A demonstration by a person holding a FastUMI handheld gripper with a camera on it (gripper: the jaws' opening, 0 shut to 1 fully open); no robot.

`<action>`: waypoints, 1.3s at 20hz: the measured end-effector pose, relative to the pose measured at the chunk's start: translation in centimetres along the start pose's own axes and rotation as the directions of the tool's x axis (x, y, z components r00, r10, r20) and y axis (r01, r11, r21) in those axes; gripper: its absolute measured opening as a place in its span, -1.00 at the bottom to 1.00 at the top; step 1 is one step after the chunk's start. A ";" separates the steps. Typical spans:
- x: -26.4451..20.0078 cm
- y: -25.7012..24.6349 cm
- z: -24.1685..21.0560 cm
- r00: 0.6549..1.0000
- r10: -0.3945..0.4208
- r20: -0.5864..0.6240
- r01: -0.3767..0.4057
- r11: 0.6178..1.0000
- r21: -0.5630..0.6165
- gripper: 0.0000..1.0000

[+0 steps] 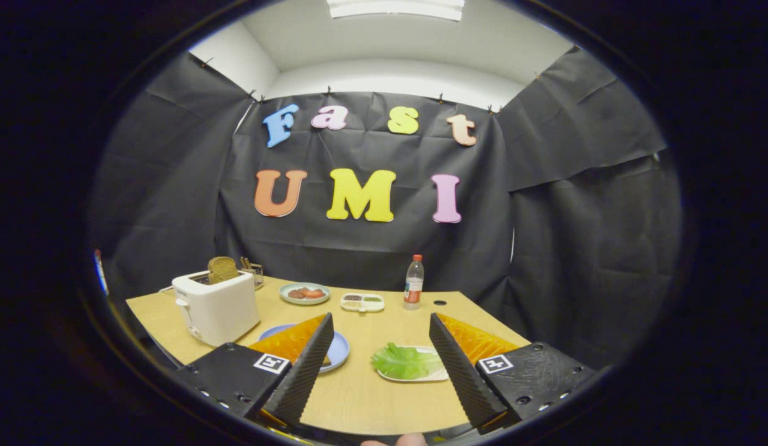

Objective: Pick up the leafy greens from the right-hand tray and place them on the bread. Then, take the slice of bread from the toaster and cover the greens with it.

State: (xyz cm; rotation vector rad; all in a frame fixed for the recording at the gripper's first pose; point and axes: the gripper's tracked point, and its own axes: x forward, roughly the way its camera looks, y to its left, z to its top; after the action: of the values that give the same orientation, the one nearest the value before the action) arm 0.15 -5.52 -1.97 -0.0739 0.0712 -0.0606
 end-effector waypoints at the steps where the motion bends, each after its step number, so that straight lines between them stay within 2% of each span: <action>1: 1.1 -0.1 -0.1 1.000 0.019 -0.021 -0.019 1.000 -0.011 0.89; 3: 3.7 -0.7 -0.7 0.996 0.046 -0.081 -0.049 0.998 -0.031 0.89; 8: 10.4 -3.5 -4.5 0.969 0.039 -0.244 -0.058 0.996 -0.070 0.91; 11: 13.8 -4.4 -8.8 0.932 0.055 -0.358 -0.090 0.992 -0.083 0.91; 15: 17.6 -5.4 -14.6 0.861 0.085 -0.501 -0.138 0.988 -0.069 0.91; 18: 18.2 -5.7 -17.2 0.827 0.100 -0.553 -0.162 0.985 -0.065 0.92; 23: 19.7 -6.1 -19.9 0.794 0.120 -0.596 -0.178 0.983 -0.039 0.92; 26: 20.4 -6.0 -20.3 0.792 0.155 -0.590 -0.187 0.982 0.006 0.94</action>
State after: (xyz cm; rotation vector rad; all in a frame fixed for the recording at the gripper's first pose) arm 18.59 -14.26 -23.10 -0.0990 0.7088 0.1043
